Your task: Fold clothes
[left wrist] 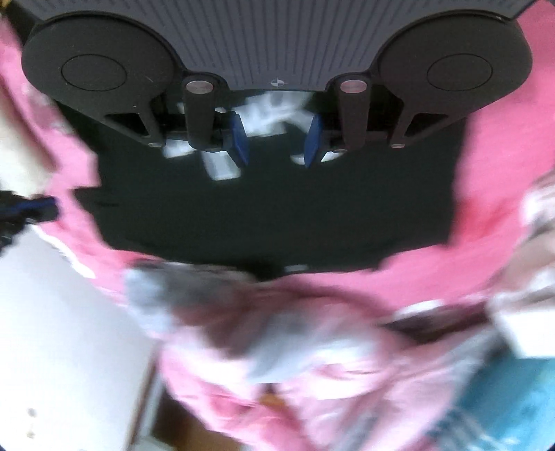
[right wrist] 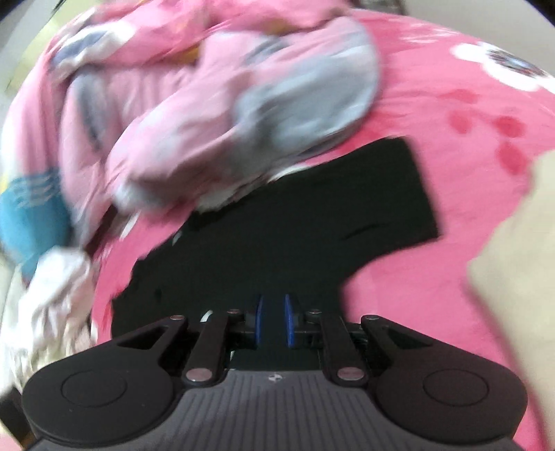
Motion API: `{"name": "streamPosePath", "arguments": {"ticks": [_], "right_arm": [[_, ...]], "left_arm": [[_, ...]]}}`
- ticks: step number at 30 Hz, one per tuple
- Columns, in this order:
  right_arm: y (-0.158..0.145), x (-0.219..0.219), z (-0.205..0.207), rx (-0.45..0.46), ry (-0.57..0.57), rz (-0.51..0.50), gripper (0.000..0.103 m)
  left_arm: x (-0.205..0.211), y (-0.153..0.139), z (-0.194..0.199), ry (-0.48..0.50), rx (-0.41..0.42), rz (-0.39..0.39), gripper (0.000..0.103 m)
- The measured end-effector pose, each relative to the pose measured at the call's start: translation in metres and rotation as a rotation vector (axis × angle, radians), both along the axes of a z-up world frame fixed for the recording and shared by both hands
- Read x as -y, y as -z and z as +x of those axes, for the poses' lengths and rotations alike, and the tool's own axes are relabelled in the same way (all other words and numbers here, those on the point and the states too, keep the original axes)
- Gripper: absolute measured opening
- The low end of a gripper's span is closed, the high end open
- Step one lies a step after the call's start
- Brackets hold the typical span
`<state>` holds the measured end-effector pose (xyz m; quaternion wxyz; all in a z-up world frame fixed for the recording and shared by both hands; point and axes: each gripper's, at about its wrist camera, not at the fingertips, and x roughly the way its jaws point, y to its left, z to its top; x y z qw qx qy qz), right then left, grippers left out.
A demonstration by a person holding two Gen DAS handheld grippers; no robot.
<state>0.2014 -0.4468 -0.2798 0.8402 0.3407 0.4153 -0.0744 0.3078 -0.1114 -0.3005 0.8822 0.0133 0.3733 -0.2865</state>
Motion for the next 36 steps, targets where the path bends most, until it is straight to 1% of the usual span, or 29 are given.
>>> {"name": "streamPosePath", "arguments": {"ticks": [2, 3, 5, 7, 9, 14, 17, 20, 24, 26, 29, 30, 31, 32, 33, 34, 35, 36], "right_arm": [[0.001, 0.03, 0.002, 0.006, 0.024, 0.014, 0.015], [0.001, 0.043, 0.004, 0.005, 0.028, 0.007, 0.02], [0.004, 0.069, 0.013, -0.006, 0.028, 0.0, 0.026], [0.009, 0.093, 0.024, -0.007, 0.033, 0.015, 0.029], [0.015, 0.115, 0.034, -0.013, 0.037, 0.021, 0.031], [0.035, 0.163, 0.064, -0.045, -0.027, 0.029, 0.038], [0.049, 0.18, 0.084, -0.069, -0.07, 0.021, 0.04], [0.062, 0.193, 0.104, -0.072, -0.099, 0.004, 0.04], [0.077, 0.201, 0.123, -0.064, -0.112, -0.016, 0.04], [0.085, 0.203, 0.13, -0.072, -0.119, -0.013, 0.04], [0.097, 0.204, 0.138, -0.076, -0.14, -0.002, 0.04], [0.098, 0.203, 0.14, -0.07, -0.147, -0.01, 0.039], [0.098, 0.202, 0.14, -0.062, -0.154, -0.021, 0.038], [0.099, 0.2, 0.141, -0.055, -0.163, -0.032, 0.033], [0.099, 0.198, 0.142, -0.047, -0.173, -0.043, 0.017], [0.099, 0.195, 0.144, -0.047, -0.188, -0.052, 0.01], [0.099, 0.193, 0.145, -0.048, -0.202, -0.061, 0.005], [0.097, 0.19, 0.146, -0.043, -0.208, -0.078, 0.003]], "left_arm": [[0.04, -0.001, -0.006, 0.06, -0.009, -0.022, 0.035], [0.058, -0.001, -0.01, 0.087, -0.012, -0.032, 0.035], [0.096, 0.001, -0.017, 0.144, -0.015, -0.047, 0.035], [0.129, 0.006, -0.022, 0.196, -0.013, -0.046, 0.035], [0.164, 0.013, -0.025, 0.247, -0.008, -0.04, 0.035], [0.245, 0.032, -0.028, 0.404, 0.046, 0.005, 0.035], [0.285, 0.045, -0.027, 0.47, 0.06, 0.035, 0.035], [0.312, 0.057, -0.025, 0.503, 0.059, 0.053, 0.035], [0.331, 0.072, -0.022, 0.515, 0.051, 0.089, 0.034], [0.335, 0.077, -0.021, 0.507, 0.05, 0.106, 0.03], [0.334, 0.08, -0.019, 0.483, 0.046, 0.103, 0.023], [0.334, 0.081, -0.019, 0.474, 0.044, 0.101, 0.018], [0.333, 0.081, -0.018, 0.464, 0.04, 0.095, 0.017], [0.331, 0.081, -0.018, 0.454, 0.034, 0.085, 0.013], [0.329, 0.082, -0.017, 0.444, 0.029, 0.076, 0.008], [0.327, 0.081, -0.016, 0.433, 0.022, 0.064, 0.007], [0.324, 0.08, -0.015, 0.423, 0.016, 0.048, 0.005], [0.321, 0.079, -0.013, 0.413, 0.009, 0.032, 0.004]]}}
